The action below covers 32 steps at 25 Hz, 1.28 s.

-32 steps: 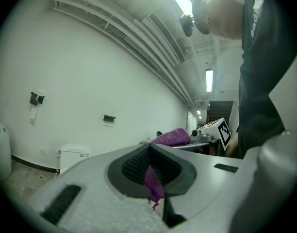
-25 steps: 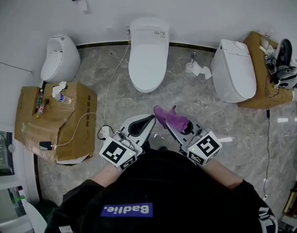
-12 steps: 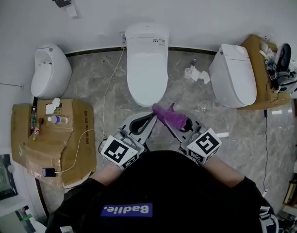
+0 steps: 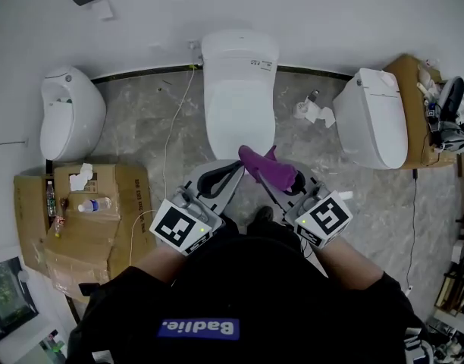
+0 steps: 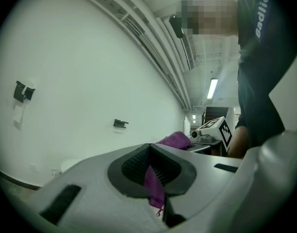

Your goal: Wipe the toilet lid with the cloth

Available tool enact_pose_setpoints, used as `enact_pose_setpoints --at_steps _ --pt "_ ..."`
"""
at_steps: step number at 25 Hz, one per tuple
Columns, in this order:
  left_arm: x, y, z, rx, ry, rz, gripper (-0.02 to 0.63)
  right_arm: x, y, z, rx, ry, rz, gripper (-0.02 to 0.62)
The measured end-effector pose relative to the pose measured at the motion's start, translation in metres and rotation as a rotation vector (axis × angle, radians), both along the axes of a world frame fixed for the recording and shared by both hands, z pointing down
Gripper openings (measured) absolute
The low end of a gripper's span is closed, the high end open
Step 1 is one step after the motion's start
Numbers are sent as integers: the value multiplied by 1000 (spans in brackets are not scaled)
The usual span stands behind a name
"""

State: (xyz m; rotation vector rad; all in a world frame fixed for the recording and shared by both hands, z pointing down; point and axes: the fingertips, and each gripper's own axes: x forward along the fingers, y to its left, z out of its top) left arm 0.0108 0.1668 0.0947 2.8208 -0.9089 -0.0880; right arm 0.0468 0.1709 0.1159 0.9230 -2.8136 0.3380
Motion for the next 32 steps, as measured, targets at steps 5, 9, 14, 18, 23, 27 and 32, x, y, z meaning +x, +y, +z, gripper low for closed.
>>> enact_pose_setpoints --at_steps 5,9,14,18,23,27,32 --pt "15 -37 11 -30 -4 -63 17 18 -36 16 -36 -35 -24 60" --pt "33 -58 20 -62 12 -113 17 36 -64 33 -78 -69 -48 60" --pt "44 -94 45 -95 -3 -203 17 58 -103 65 -112 -74 -70 60" --pt "34 -123 63 -109 -5 -284 17 62 -138 90 -129 -70 -56 59" --pt "17 -145 90 -106 -2 -299 17 51 -171 126 -138 -51 -11 58" --pt "-7 -163 136 -136 -3 -297 17 30 -192 176 -142 9 15 60" --pt "-53 -181 197 -177 -6 -268 17 -10 -221 247 -149 91 65 58"
